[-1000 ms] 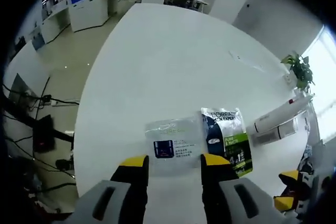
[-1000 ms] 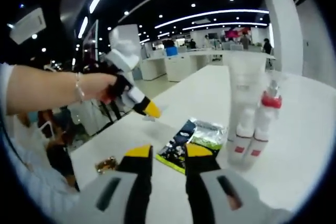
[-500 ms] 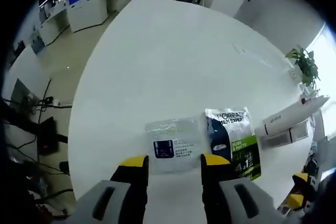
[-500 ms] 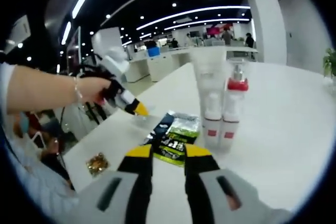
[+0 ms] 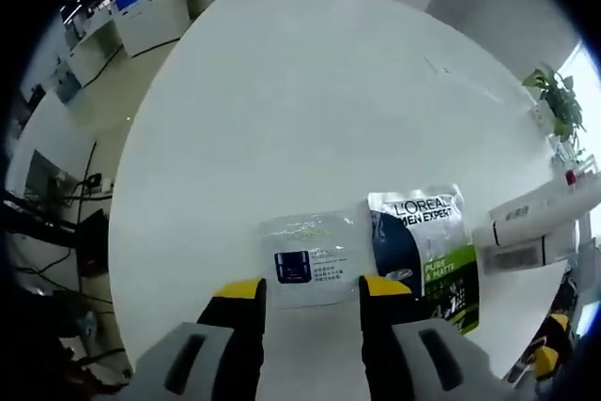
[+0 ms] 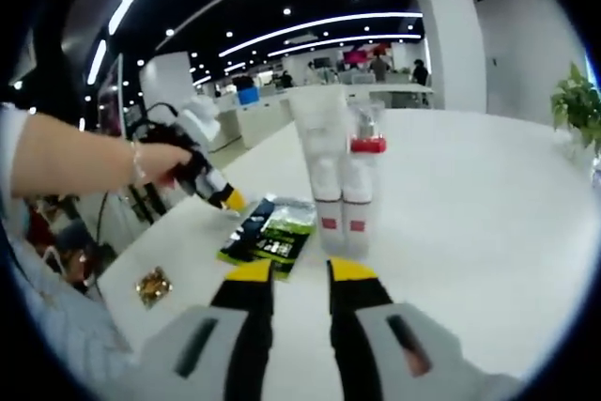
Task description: Arrange the skincare products in the storage area until every visible bottle or jar stands upright without overlapping.
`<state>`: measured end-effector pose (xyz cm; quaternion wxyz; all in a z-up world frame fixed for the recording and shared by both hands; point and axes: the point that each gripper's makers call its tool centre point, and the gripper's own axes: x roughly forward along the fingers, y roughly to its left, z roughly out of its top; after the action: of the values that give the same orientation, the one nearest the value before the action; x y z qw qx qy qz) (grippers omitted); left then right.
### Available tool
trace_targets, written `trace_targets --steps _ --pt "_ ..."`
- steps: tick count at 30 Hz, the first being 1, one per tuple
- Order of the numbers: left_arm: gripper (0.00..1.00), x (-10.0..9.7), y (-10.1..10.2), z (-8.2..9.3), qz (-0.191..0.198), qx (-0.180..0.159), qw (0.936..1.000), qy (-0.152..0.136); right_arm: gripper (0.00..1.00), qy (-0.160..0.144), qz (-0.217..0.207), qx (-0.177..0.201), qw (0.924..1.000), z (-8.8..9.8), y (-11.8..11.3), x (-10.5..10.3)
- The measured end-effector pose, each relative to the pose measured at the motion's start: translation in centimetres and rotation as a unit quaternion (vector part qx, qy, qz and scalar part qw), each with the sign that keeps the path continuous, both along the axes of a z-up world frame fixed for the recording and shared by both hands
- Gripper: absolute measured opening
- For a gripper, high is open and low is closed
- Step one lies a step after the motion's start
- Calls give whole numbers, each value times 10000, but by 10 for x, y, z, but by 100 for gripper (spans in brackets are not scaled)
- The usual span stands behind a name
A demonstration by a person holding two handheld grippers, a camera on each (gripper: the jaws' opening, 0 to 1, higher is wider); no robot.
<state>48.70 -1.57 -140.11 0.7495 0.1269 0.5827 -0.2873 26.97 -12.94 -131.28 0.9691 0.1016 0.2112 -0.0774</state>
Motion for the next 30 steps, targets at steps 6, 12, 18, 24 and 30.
trace_targets --steps 6,12,18,24,30 --pt "41 1 -2 0 50 38 10000 -5 20 46 -80 21 10000 -5 -4 -4" --pt "42 -1 -2 -2 -153 287 9994 -123 20 29 -82 40 10000 -5 -4 -5" --pt "46 -3 -4 -2 -191 332 9992 -127 20 37 -97 47 9999 -7 -7 -9" --pt "45 -1 -3 -1 -101 280 9995 -56 20 18 -129 45 9999 -7 -9 -11" --pt "47 4 4 4 -337 369 9983 -295 20 -1 -63 91 9999 -8 -8 -7"
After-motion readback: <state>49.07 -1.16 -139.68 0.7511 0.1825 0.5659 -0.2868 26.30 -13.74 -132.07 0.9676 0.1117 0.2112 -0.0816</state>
